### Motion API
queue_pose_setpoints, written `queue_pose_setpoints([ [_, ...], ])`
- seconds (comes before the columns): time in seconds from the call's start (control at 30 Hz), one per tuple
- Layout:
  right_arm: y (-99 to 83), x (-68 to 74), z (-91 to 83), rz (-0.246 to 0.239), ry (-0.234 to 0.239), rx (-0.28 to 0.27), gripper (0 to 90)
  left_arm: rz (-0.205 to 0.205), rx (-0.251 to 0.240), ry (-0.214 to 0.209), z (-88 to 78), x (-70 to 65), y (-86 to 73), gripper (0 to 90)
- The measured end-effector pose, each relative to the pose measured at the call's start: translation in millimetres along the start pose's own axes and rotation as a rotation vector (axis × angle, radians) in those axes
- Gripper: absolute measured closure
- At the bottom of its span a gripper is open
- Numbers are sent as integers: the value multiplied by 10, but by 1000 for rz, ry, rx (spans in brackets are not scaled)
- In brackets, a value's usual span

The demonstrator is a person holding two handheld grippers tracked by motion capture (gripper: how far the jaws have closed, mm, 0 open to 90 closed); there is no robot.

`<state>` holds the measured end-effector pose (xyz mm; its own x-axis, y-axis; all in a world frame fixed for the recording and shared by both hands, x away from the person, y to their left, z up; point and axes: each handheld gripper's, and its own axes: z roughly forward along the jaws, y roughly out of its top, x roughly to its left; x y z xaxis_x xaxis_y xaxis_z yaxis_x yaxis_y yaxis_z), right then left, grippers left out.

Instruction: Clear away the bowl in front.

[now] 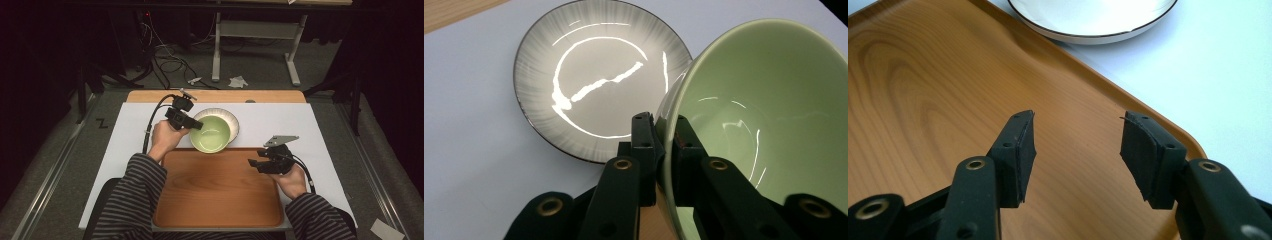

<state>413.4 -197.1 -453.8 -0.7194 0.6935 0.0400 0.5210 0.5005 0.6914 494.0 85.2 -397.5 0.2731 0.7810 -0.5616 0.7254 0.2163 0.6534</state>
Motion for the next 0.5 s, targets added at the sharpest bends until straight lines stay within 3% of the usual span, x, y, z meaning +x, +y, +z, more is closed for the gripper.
queue_pose_setpoints([
  [0.13, 1, 4, 5, -17, -3, 4, 492, 31, 14, -13, -63, -51, -38, 844],
  [0.33, 0, -1, 6, -9, 0, 5, 490, 27, 19, -41, -130, -90, -114, 844],
  [0.5, -2, 7, 17, -8, 10, 7, 489, 38, 56, -55, -164, -115, -221, 844],
])
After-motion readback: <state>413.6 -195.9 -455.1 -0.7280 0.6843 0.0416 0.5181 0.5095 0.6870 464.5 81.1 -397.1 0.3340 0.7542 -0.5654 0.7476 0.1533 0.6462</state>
